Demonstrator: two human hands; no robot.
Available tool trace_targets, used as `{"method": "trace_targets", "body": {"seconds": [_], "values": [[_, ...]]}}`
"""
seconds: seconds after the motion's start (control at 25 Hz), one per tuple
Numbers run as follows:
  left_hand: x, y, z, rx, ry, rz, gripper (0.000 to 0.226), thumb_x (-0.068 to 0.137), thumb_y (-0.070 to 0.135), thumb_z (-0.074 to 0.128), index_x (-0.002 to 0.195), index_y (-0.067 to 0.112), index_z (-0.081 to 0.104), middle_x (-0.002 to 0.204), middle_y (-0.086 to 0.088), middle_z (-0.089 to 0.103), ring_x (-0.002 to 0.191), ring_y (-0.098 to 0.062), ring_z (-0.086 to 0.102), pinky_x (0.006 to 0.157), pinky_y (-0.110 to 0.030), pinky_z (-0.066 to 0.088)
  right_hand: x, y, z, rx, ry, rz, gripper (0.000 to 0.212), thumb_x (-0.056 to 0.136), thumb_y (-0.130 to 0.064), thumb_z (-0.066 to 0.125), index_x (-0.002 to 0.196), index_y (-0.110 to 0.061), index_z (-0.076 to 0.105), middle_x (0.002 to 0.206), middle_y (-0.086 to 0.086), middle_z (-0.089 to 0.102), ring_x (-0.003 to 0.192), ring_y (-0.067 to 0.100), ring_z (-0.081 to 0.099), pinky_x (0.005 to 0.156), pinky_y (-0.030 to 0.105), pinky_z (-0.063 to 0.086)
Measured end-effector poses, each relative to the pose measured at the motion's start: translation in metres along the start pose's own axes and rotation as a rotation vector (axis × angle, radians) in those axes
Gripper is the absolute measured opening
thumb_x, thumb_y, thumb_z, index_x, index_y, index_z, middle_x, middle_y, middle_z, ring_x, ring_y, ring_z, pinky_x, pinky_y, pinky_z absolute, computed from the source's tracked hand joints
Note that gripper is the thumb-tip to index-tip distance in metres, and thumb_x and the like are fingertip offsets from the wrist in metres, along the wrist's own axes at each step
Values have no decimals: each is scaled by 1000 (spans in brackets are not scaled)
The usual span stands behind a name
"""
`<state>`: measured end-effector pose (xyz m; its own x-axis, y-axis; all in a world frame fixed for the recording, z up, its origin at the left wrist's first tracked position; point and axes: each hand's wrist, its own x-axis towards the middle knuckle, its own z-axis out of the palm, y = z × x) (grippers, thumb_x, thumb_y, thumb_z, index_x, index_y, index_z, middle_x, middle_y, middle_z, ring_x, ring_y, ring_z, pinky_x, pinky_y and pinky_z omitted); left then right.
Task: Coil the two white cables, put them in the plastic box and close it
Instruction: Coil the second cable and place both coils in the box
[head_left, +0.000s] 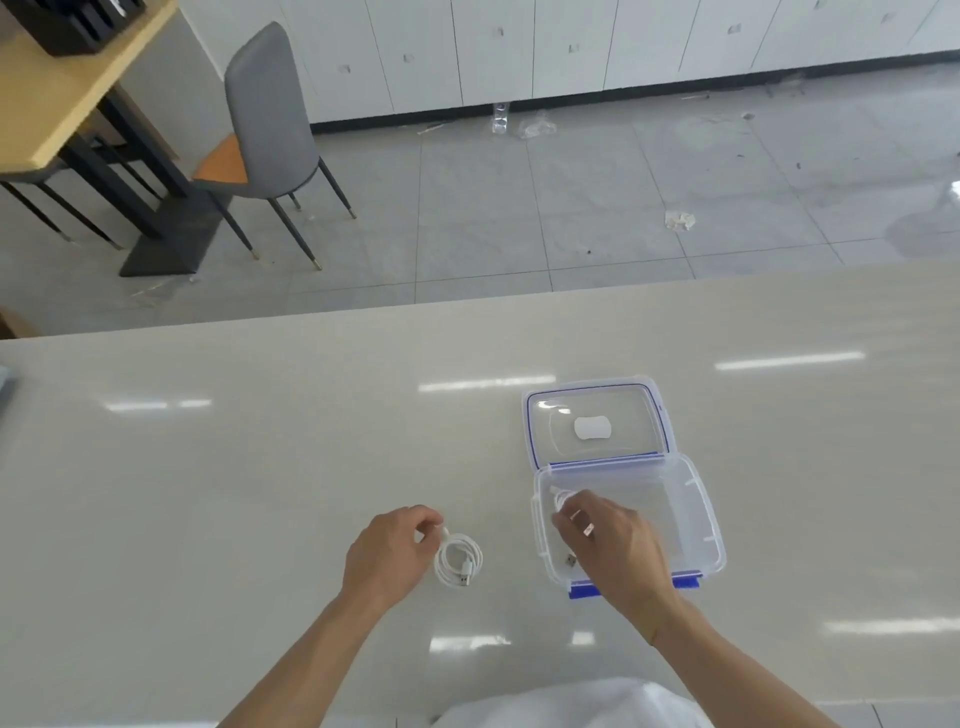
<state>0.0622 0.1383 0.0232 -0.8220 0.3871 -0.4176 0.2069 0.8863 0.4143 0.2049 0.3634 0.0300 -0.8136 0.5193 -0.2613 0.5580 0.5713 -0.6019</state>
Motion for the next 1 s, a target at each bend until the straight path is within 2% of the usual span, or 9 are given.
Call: {"method": "trace_targets", "body": {"seconds": [0.12,0.24,0.36,0.52,0.6,0.68,0.84,1.0], "values": [[-2,-32,0,-40,-69,-40,18,91,39,61,106,36,71,98,23,70,95,-5,65,78,-25,52,-17,-29,23,7,-16,-82,15,92,-45,59,89,-31,65,80,-12,71,68,9,67,63,32,55],[1,-50,6,-79,-164,-42,22,88,39,65,108,32,72,99,18,70,93,-7,64,80,-25,51,-33,-44,61,-95,-133,-135,22,92,-47,56,109,-34,65,90,-13,75,85,11,70,72,32,55],[10,-53,13,-95,-219,-3,30,86,38,67,114,30,69,107,12,69,93,-9,63,84,-27,52,-38,-48,93,-134,-205,-46,36,93,-46,54,127,-34,58,106,-9,73,101,16,67,81,32,53],[29,-39,21,59,-178,196,41,86,49,65,124,34,61,123,10,58,112,-11,57,85,-32,51,-27,-53,116,-101,-132,154,48,94,-47,56,138,-29,50,122,-5,65,109,19,64,84,32,50],[38,-34,25,154,-176,310,46,88,51,63,129,32,58,129,8,52,121,-13,50,87,-35,51,-21,-56,123,-79,-99,232,53,92,-48,59,139,-27,46,127,-2,60,109,22,64,83,33,49],[47,-33,29,238,-194,373,47,88,51,61,130,29,57,130,6,49,122,-16,48,85,-36,51,-16,-59,129,-78,-86,281,52,89,-48,64,133,-25,48,125,1,57,106,25,64,82,36,50],[47,-36,39,338,-150,459,38,91,46,54,121,24,59,123,3,49,111,-20,52,74,-36,51,-11,-64,139,-17,-76,343,43,86,-41,69,123,-24,54,116,1,62,101,26,65,82,38,51],[46,-41,44,331,-106,483,27,92,41,53,110,23,60,117,3,50,102,-20,54,65,-34,49,-7,-67,143,49,-78,360,39,85,-27,70,123,-21,59,116,2,63,101,26,65,85,37,51]]}}
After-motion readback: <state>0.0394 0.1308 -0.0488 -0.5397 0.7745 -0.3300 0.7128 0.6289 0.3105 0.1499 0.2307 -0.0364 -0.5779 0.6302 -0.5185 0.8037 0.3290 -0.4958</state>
